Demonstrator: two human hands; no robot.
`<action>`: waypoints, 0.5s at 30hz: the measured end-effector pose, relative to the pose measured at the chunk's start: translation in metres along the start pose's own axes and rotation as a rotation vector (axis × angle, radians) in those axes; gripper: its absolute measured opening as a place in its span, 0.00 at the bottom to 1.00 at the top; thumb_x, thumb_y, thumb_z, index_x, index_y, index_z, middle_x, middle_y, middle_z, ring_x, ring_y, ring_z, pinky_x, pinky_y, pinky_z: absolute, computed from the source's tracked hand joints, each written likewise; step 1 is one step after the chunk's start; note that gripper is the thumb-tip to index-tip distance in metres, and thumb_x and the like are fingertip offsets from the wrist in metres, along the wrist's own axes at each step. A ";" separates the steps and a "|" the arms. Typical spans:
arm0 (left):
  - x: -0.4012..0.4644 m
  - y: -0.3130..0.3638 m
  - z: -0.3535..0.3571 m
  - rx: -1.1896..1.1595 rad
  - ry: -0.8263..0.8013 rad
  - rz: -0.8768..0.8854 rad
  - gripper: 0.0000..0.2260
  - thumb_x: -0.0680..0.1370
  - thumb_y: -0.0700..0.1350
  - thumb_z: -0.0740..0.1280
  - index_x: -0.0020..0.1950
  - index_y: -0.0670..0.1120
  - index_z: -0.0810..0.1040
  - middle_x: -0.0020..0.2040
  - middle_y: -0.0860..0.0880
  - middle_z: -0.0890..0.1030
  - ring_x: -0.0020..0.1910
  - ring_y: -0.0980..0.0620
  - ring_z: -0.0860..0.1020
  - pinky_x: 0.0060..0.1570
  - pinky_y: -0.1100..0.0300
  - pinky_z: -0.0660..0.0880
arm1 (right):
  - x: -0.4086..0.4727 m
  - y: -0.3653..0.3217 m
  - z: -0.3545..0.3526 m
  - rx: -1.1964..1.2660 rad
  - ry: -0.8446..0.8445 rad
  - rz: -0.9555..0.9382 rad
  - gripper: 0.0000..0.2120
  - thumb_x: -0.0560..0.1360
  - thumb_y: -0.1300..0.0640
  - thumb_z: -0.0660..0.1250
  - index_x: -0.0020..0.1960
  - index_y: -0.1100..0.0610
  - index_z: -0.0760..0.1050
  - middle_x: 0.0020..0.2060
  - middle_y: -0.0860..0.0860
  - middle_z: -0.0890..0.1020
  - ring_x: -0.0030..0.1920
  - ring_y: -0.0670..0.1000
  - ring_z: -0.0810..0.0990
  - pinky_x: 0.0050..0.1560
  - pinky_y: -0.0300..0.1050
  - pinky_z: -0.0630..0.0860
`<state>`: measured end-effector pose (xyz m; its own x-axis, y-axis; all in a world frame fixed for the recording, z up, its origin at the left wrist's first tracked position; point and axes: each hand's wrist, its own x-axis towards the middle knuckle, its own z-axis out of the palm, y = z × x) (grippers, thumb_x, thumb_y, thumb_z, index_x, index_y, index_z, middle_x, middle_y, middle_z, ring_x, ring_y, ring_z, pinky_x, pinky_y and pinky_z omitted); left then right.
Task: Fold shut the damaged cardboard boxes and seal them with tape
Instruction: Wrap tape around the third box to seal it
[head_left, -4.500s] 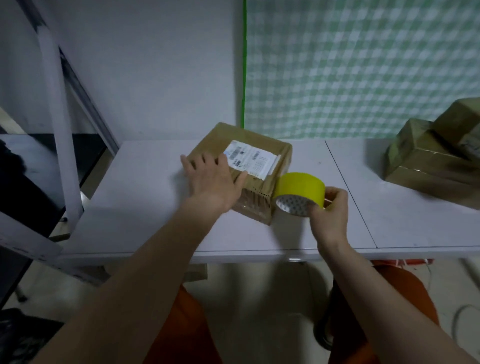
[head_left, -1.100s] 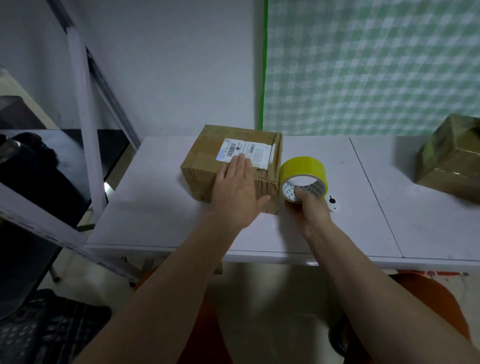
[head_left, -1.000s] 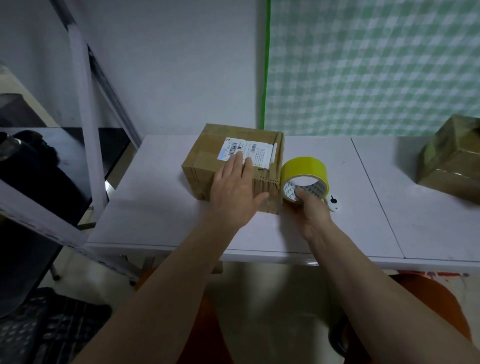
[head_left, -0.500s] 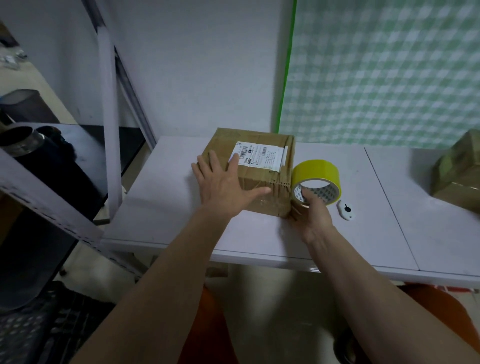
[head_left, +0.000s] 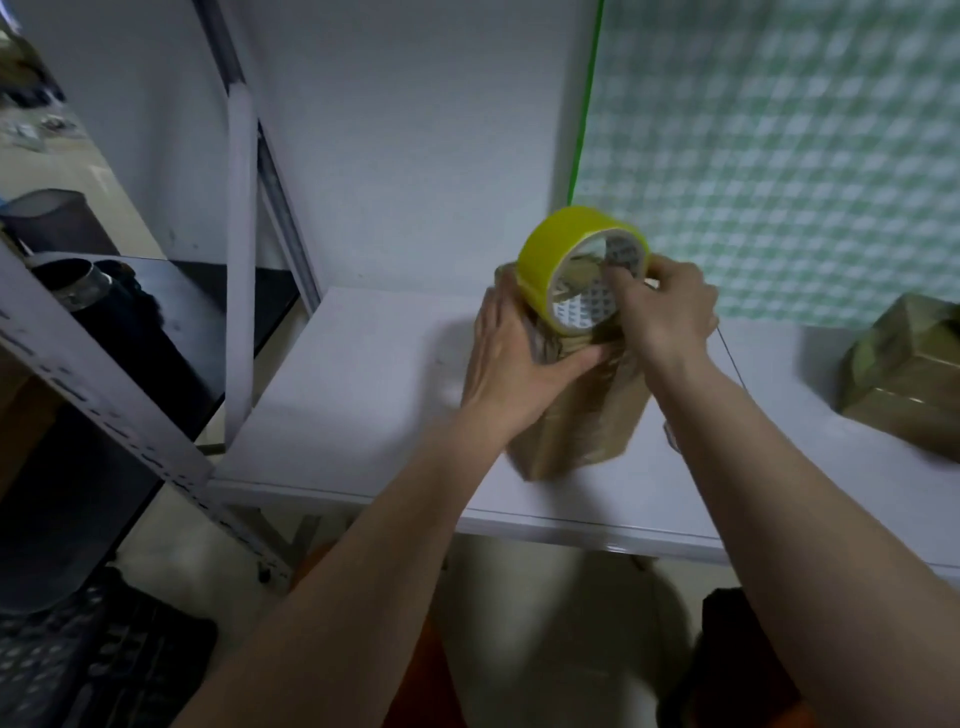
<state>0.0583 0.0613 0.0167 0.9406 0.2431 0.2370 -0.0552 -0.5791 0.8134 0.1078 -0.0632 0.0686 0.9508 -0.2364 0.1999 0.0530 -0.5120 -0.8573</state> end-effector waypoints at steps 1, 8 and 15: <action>0.001 0.002 0.001 -0.052 0.035 0.049 0.49 0.59 0.67 0.73 0.74 0.46 0.61 0.72 0.46 0.67 0.73 0.49 0.63 0.70 0.50 0.65 | -0.003 0.002 0.000 -0.052 -0.004 -0.016 0.13 0.72 0.44 0.64 0.46 0.53 0.80 0.52 0.58 0.78 0.62 0.61 0.69 0.61 0.53 0.64; -0.005 -0.015 -0.004 0.047 0.131 0.095 0.39 0.59 0.65 0.75 0.64 0.50 0.71 0.63 0.51 0.74 0.65 0.51 0.71 0.61 0.50 0.73 | -0.022 0.006 0.004 -0.036 -0.064 -0.085 0.13 0.76 0.52 0.61 0.47 0.59 0.79 0.49 0.62 0.81 0.53 0.63 0.77 0.50 0.51 0.72; -0.010 -0.010 -0.015 0.227 0.040 0.145 0.40 0.63 0.66 0.74 0.68 0.50 0.66 0.72 0.54 0.65 0.71 0.54 0.62 0.69 0.55 0.64 | -0.011 0.018 -0.015 0.383 0.050 0.057 0.06 0.75 0.61 0.62 0.42 0.52 0.73 0.39 0.53 0.83 0.43 0.53 0.83 0.47 0.49 0.78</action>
<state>0.0440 0.0757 0.0142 0.9142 0.1722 0.3668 -0.1080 -0.7690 0.6301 0.0937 -0.0823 0.0576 0.9400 -0.3005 0.1617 0.1197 -0.1533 -0.9809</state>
